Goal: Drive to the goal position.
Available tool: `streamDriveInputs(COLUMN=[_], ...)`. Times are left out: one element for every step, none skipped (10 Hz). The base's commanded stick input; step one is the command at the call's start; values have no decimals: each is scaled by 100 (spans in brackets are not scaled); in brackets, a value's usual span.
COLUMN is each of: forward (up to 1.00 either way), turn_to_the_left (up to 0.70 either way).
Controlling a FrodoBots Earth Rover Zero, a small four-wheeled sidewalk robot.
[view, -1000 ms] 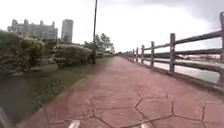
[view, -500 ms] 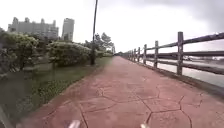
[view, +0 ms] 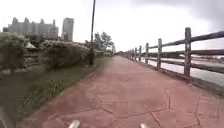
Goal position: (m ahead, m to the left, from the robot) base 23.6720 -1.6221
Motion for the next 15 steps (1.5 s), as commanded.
streamDriveInputs(forward=[67,8,0,0,0,0,0,10,70,70,70,70,70,70,70], turn_to_the_left=[0,0,0,0,0,0,0,0,0,0,0,0,0,0,0])
